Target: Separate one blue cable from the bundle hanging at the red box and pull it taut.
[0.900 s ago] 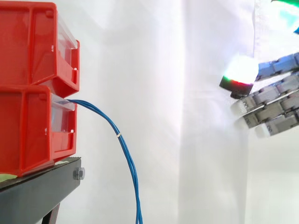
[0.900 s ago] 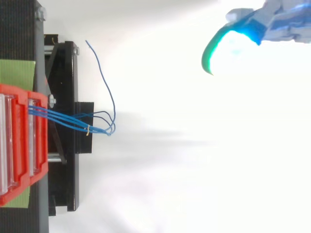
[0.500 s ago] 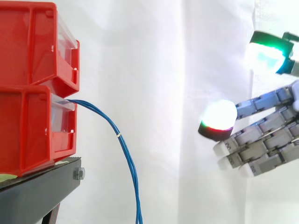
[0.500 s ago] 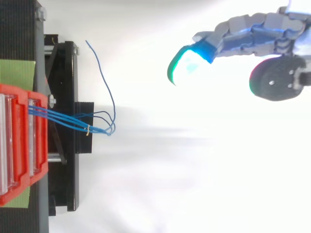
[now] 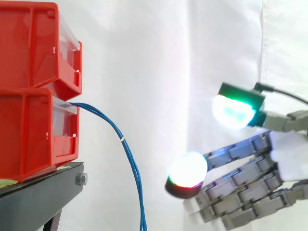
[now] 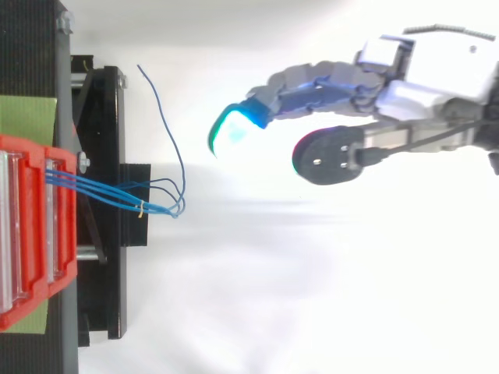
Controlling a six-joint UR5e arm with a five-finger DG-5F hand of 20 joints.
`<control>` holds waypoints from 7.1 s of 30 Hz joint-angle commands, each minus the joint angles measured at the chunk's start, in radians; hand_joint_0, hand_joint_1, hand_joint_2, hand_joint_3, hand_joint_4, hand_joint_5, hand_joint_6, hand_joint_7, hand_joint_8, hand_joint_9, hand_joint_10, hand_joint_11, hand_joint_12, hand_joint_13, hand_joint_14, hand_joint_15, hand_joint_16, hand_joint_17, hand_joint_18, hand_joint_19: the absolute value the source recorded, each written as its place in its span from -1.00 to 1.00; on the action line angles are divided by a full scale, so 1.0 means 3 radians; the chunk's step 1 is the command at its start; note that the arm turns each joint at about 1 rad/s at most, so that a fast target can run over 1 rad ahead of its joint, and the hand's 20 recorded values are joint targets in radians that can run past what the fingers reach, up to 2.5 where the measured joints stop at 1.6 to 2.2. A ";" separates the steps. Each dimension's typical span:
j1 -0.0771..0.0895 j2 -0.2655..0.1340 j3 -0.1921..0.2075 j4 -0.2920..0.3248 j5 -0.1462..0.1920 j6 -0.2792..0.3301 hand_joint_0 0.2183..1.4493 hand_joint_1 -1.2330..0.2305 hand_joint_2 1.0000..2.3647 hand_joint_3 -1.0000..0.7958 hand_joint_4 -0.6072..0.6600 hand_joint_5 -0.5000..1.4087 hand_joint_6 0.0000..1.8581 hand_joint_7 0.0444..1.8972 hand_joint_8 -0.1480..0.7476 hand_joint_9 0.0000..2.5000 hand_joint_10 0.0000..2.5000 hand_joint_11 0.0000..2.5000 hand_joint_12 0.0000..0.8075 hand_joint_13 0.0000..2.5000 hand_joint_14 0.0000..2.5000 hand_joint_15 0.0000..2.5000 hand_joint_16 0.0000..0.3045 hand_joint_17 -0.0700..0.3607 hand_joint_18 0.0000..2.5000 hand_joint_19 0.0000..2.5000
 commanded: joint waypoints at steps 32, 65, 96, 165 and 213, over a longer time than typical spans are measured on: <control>0.0098 -0.0720 0.0648 0.0644 0.0086 -0.0390 -0.54 -0.41 -1.00 -0.44 0.41 -0.69 -0.46 -0.08 -0.06 -0.60 -1.00 -0.94 -0.29 -0.70 -1.00 -1.00 -0.80 -0.36 -0.85 -1.00; 0.0134 -0.0787 0.0648 0.0879 0.0127 -0.0385 -0.41 -0.22 -1.00 -0.44 0.41 -0.64 -0.46 0.05 -0.01 -0.46 -0.99 -0.83 -0.28 -0.57 -1.00 -0.93 -0.81 -0.38 -0.74 -0.96; 0.0139 -0.0909 0.0607 0.1104 0.0107 0.0014 -0.38 -0.26 -1.00 -0.42 0.37 -0.63 -0.46 0.13 -0.03 -0.45 -0.99 -0.80 -0.28 -0.50 -0.99 -0.86 -0.81 -0.37 -0.69 -0.90; 0.0144 -0.0919 0.0765 0.1175 -0.0026 -0.0047 -0.30 -0.16 -0.98 -0.29 0.23 -0.61 -0.43 0.25 -0.01 -0.38 -0.99 -0.75 -0.27 -0.45 -0.99 -0.83 -0.81 -0.37 -0.64 -0.86; 0.0083 -0.0827 0.0821 0.0817 -0.0113 -0.0058 -0.43 -0.13 -1.00 -0.42 0.23 -0.67 -0.17 -0.11 0.00 -0.38 -0.99 -0.71 -0.25 -0.45 -0.99 -0.82 -0.79 -0.35 -0.64 -0.83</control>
